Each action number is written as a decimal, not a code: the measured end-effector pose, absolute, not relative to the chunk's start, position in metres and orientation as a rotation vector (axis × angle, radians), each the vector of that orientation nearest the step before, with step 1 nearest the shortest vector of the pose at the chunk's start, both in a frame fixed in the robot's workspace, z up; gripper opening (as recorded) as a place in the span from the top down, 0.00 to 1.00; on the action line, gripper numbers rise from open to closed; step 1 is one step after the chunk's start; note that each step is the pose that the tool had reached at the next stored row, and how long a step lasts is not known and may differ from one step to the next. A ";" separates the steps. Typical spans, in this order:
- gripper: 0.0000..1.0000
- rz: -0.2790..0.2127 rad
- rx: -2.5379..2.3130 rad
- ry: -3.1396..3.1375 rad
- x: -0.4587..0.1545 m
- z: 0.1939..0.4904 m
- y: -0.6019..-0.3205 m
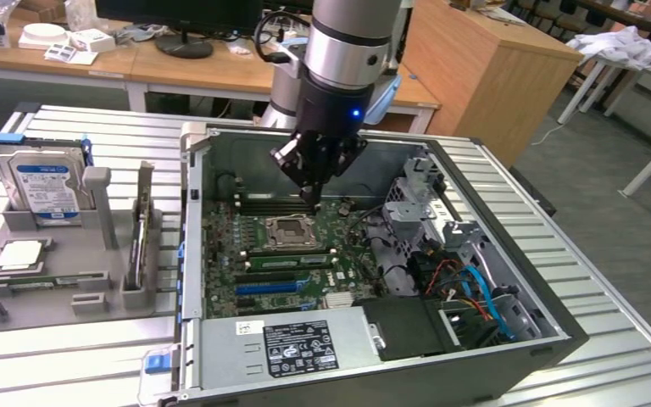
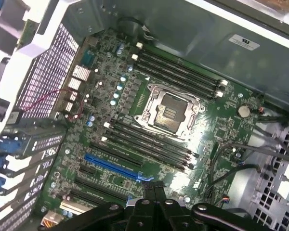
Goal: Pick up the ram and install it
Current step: 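Press down the ram until it locks into place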
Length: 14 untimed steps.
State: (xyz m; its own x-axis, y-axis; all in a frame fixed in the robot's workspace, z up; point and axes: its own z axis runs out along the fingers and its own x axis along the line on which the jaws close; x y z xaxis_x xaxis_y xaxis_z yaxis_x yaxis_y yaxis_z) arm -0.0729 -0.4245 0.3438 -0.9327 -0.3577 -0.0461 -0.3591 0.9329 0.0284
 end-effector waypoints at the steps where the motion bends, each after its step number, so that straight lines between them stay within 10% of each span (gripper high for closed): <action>1: 0.89 0.056 -0.544 3.053 -0.073 0.344 -0.425; 14: 0.89 0.049 -0.214 3.090 -0.073 0.342 -0.425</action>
